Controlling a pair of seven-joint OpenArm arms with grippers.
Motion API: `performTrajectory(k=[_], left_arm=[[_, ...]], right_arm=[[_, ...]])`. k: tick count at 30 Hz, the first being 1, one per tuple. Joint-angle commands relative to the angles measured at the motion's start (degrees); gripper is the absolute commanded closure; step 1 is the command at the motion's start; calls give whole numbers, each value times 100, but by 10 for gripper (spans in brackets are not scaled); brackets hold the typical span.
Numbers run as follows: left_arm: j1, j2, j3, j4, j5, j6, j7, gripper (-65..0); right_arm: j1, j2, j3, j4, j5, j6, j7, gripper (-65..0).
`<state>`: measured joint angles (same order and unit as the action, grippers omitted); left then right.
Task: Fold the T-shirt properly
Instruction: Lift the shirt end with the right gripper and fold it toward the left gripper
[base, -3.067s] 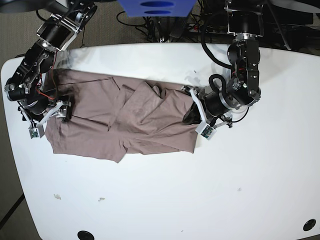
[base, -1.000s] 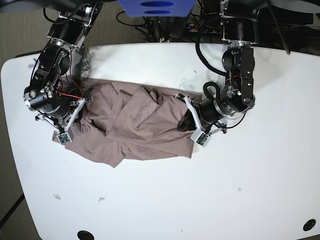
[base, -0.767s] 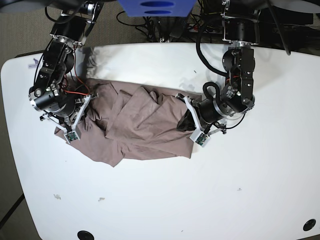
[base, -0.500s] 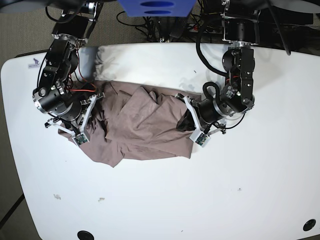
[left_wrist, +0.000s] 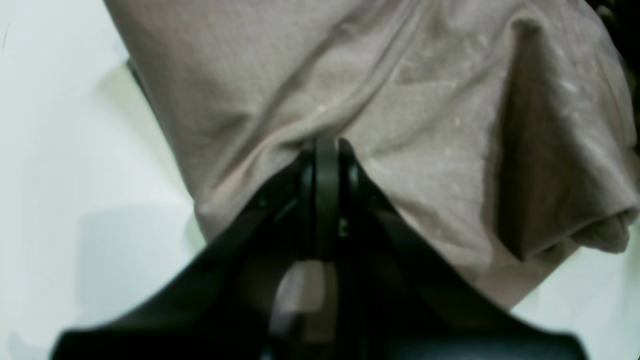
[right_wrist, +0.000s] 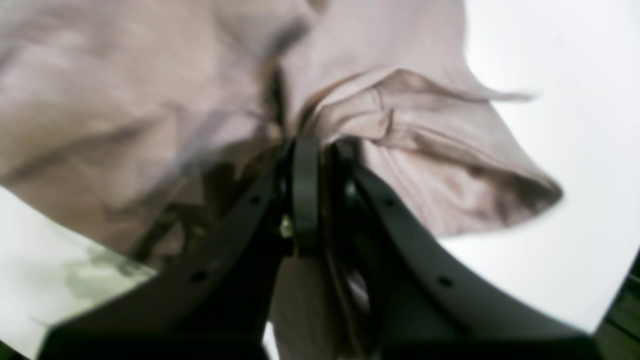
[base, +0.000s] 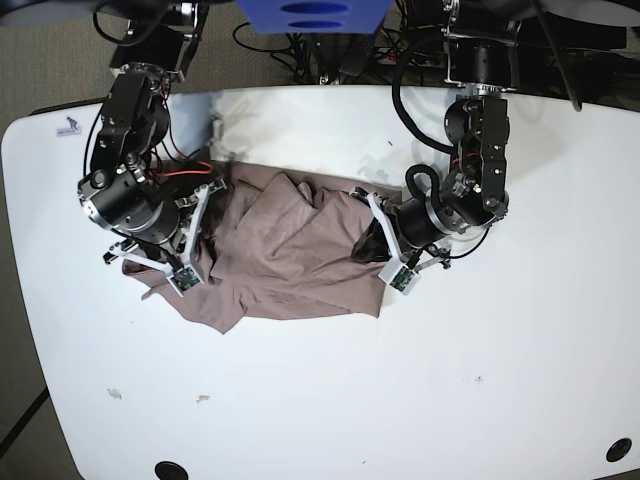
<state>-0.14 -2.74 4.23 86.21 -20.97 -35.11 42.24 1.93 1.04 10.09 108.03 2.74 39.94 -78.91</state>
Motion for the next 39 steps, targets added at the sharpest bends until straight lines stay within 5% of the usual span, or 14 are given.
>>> performTrajectory(k=[1, 29, 39], left_arm=[[1, -3, 21, -10, 150, 8, 282, 0], [10, 287, 30, -19, 168, 8, 273, 0], [10, 437, 30, -19, 168, 8, 273, 0]], right_arm=[[101, -55, -134, 111, 73, 6, 80, 0], [752, -987, -1250, 59, 55, 6, -95, 0], [787, -1004, -1796, -319, 64, 6, 186, 0]])
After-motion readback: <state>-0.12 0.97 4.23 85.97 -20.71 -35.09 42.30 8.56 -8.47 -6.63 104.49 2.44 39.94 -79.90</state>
